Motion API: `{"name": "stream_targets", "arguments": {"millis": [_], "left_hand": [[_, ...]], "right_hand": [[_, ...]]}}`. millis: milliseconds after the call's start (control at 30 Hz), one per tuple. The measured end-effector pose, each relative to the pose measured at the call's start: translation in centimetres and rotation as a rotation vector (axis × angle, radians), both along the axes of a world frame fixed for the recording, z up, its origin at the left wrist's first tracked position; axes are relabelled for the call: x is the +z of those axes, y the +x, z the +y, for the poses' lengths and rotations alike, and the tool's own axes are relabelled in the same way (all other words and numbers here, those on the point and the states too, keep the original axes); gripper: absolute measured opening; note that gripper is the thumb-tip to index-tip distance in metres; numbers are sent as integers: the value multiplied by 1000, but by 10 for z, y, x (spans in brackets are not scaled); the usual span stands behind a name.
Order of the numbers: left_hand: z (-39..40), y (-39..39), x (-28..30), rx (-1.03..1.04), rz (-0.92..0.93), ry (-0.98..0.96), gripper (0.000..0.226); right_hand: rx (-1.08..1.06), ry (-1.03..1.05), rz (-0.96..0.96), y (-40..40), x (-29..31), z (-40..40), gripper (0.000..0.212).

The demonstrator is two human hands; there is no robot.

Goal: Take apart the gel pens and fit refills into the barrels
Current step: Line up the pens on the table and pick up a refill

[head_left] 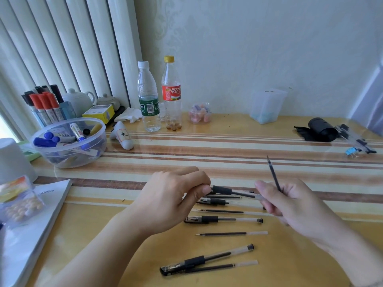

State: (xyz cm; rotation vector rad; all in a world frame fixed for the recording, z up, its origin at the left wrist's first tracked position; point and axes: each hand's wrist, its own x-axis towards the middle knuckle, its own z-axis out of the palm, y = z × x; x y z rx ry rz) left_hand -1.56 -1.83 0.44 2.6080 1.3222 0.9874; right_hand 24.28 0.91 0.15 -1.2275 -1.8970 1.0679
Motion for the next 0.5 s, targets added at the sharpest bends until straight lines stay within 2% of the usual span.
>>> {"name": "stream_targets", "arguments": {"millis": [233, 300, 367, 433, 500], "left_hand": [[2, 3, -3, 29, -64, -57, 29], [3, 4, -2, 42, -111, -73, 31], [3, 4, -2, 71, -144, -74, 32], [4, 3, -2, 79, -177, -80, 34], [3, 3, -2, 67, -198, -86, 35]], "right_hand": [[-126, 282, -73, -6, -9, -3, 50], [-131, 278, -16, -9, -6, -6, 31], [-113, 239, 51, -12, -3, -7, 23], [-90, 176, 97, -13, -2, -8, 26], [-91, 104, 45, -12, -3, -8, 47]]}}
